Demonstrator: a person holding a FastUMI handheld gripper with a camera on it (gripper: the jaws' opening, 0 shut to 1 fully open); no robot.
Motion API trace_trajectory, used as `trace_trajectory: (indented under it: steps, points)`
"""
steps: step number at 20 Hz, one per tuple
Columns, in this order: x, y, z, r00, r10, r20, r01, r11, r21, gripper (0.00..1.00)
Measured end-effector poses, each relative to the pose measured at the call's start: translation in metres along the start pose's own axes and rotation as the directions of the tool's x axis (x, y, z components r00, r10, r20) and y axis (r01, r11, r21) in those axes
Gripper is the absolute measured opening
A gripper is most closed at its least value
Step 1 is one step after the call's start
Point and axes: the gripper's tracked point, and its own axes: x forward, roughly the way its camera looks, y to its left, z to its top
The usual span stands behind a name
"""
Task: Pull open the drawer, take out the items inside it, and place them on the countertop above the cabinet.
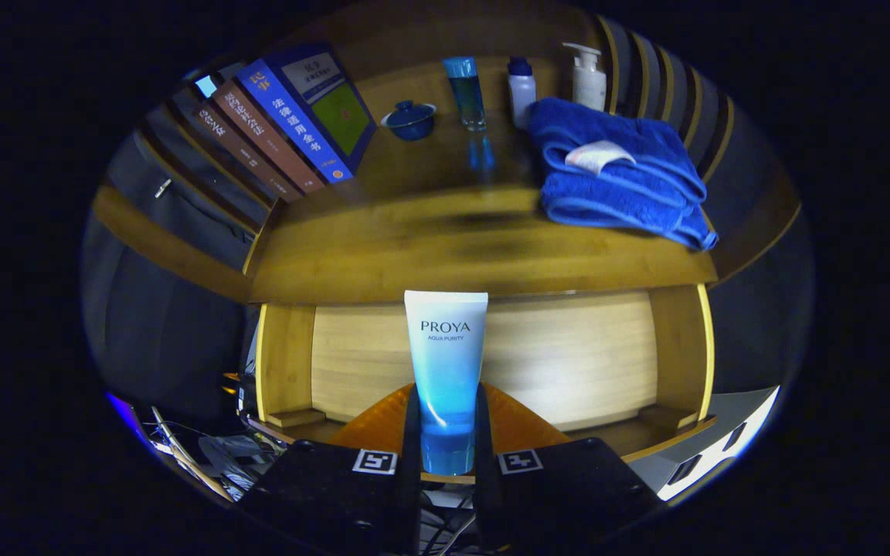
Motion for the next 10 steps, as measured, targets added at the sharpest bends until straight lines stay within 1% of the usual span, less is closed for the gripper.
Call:
trace_trajectory:
  steps: [4, 7, 10]
  points:
    - [0.012, -0.007, 0.039, 0.998, -0.056, 0.001, 0.056, 0.998, -0.014, 0.33]
    - [0.031, -0.007, 0.063, 0.997, -0.076, -0.02, 0.076, 0.997, -0.001, 0.33]
    - [0.049, -0.006, 0.081, 0.994, -0.101, -0.042, 0.101, 0.995, -0.016, 0.33]
